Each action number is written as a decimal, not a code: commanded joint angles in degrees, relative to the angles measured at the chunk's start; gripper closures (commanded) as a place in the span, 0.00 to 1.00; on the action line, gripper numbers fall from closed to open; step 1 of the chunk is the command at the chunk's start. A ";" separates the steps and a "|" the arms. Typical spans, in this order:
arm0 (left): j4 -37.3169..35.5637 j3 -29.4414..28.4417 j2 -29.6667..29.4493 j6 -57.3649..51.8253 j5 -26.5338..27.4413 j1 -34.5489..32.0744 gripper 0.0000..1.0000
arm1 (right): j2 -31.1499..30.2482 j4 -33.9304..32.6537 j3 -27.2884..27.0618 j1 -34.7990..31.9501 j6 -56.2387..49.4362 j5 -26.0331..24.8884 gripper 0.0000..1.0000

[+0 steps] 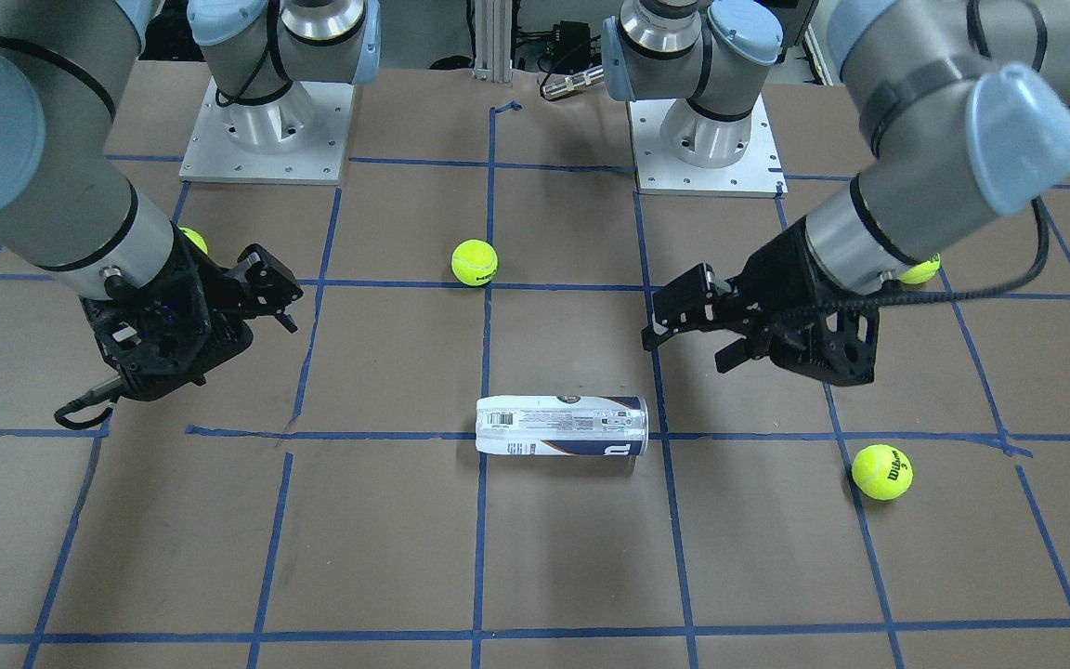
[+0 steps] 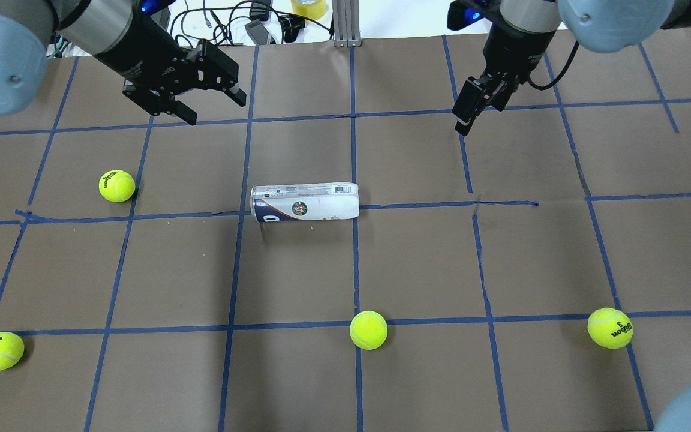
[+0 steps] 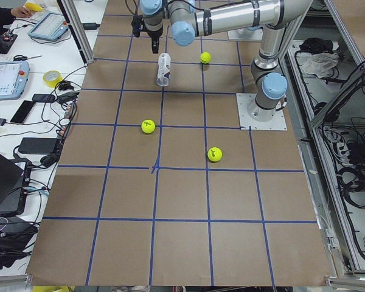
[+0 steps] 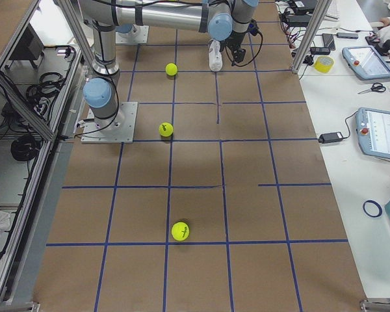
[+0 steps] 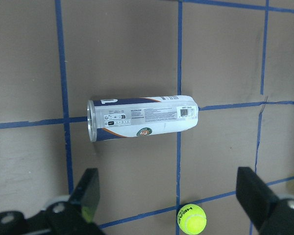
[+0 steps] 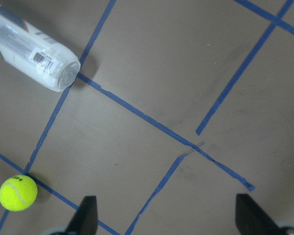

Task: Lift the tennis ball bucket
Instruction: 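Open the right gripper and raise it away while the left arm reaches forward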

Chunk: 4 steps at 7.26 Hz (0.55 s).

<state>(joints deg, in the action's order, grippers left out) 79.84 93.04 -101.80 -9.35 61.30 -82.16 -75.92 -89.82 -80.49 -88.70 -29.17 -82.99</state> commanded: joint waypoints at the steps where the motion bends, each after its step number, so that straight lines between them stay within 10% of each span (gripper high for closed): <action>1: -3.11 3.03 -8.99 -5.13 -10.00 1.74 0.00 | -1.42 -1.05 -0.10 0.19 17.04 -4.61 0.04; 4: -1.88 2.49 -15.25 -16.62 -11.11 8.66 0.00 | -2.55 -4.13 -0.19 -0.33 31.40 -8.30 0.04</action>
<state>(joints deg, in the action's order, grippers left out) 77.47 95.47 -114.47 -20.86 50.60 -76.27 -77.65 -93.19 -80.56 -88.65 -4.40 -88.46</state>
